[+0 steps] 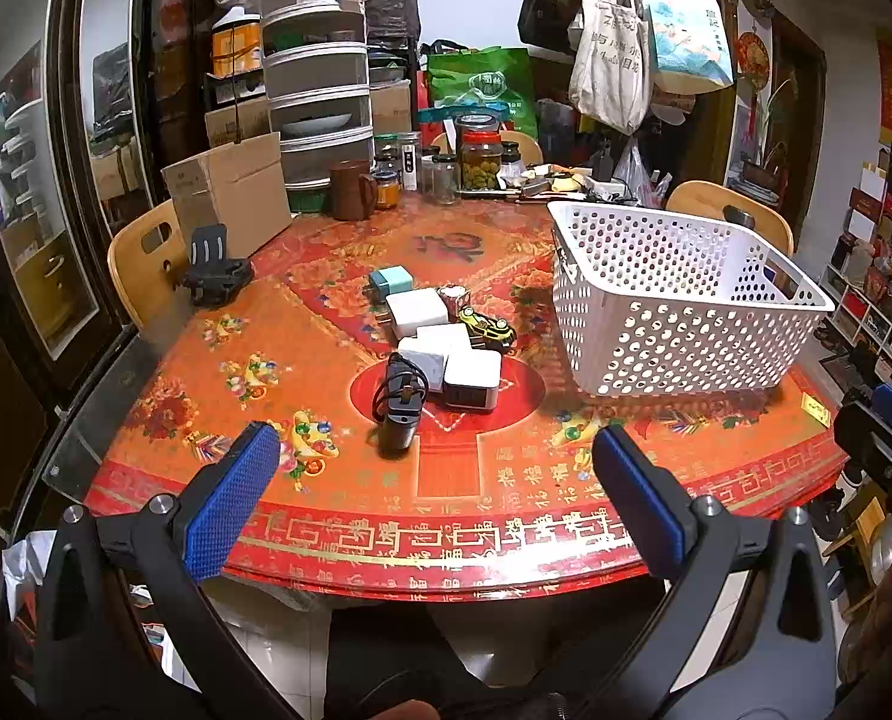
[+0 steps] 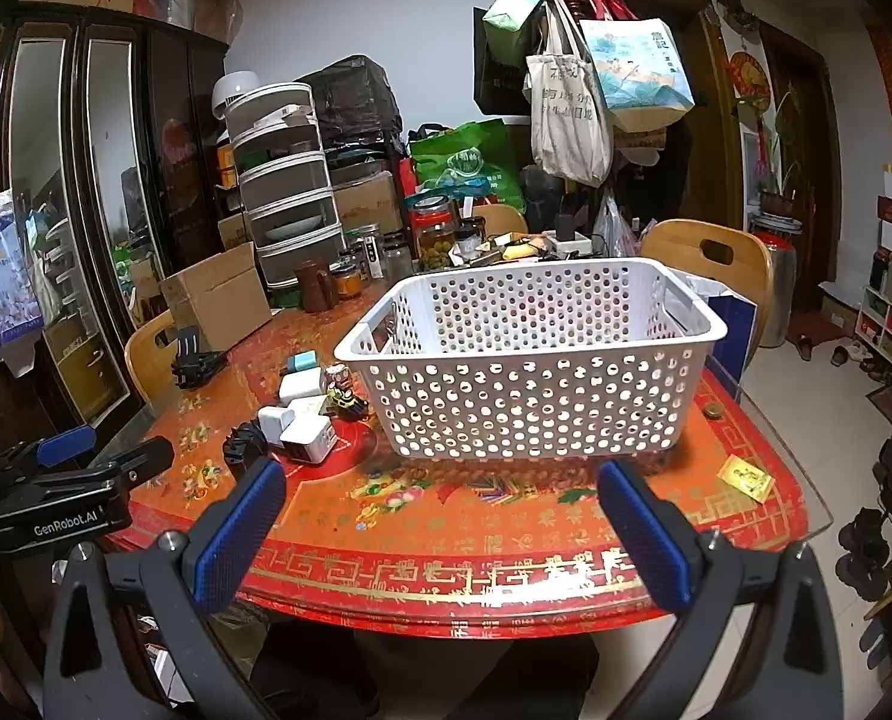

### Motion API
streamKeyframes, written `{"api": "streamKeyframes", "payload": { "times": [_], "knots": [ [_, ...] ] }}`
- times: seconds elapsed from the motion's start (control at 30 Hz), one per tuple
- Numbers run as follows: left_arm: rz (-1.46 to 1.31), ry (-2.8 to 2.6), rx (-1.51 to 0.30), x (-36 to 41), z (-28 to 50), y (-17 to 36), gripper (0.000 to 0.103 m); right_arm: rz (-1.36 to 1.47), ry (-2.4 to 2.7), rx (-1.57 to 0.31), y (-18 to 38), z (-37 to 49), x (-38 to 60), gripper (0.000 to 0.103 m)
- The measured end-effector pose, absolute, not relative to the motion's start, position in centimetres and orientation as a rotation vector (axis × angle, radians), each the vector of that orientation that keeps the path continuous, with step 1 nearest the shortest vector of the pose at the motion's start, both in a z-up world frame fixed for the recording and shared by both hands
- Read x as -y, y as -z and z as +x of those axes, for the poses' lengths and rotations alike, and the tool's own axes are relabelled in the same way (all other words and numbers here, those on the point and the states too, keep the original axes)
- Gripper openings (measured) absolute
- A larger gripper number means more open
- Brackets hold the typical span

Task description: Organize rigid objects

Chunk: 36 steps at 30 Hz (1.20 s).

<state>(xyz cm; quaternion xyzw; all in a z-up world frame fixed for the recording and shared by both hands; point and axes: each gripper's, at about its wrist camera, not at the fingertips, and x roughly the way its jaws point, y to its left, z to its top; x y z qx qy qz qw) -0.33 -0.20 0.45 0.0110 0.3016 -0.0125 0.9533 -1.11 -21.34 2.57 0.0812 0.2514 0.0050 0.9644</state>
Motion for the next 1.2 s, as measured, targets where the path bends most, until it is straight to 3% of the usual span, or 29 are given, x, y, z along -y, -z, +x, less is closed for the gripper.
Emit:
{"api": "streamKeyframes", "payload": {
  "times": [0.37,0.63,0.7,0.77,0.8,0.87,0.9,1.2],
  "knots": [
    [0.065,-0.016,-0.522,0.3,0.7,0.5,0.103,0.174,0.029,-0.434,-2.8,-1.0,22.9,0.103],
    [0.077,-0.073,-0.682,-2.8,8.8,6.3,0.103,0.261,0.309,-0.444,-4.1,5.4,34.8,0.103],
    [0.051,-0.03,-0.751,-3.6,10.3,7.6,0.103,0.299,0.295,-0.496,-3.6,7.8,37.4,0.097],
    [0.016,-0.008,-0.795,-4.4,11.5,8.8,0.103,0.305,0.297,-0.569,-2.6,10.4,39.0,0.075],
    [0.017,-0.023,-0.804,-4.8,12.1,9.3,0.103,0.312,0.287,-0.607,-2.0,11.7,39.8,0.069],
    [0.039,-0.056,-0.811,-5.1,12.7,10.0,0.103,0.345,0.251,-0.675,-0.6,14.0,41.2,0.039],
    [0.046,-0.063,-0.814,-5.3,13.1,10.3,0.103,0.351,0.237,-0.703,0.1,14.7,41.6,0.035],
    [0.055,-0.048,-0.843,-5.5,15.4,11.3,0.103,0.337,0.221,-0.78,3.1,18.3,41.1,0.026]
  ]
}}
